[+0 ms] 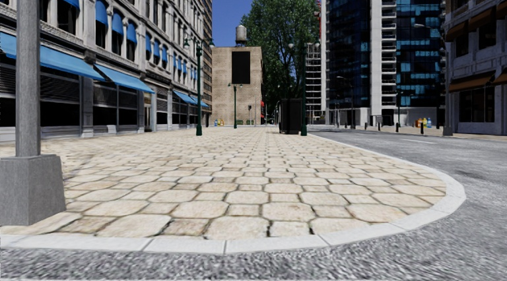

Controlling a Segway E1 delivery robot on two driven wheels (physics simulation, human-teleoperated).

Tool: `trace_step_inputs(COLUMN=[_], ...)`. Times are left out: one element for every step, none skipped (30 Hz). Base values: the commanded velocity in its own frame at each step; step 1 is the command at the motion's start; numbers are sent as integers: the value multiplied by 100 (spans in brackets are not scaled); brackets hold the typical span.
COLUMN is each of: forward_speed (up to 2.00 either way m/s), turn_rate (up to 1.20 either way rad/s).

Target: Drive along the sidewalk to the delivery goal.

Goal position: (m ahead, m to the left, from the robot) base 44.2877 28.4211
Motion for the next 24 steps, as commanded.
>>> trace_step_inputs(forward_speed=[200,200,200,200,200,200,200,200,200,200,191,158,158,121,107,101,99,99,99,99,99,99,106,112], turn_rate=[0,0,0,0,0,0,0,0,0,0,0,0,0,0,0,0,0,0,0,0,0,0,0,0])
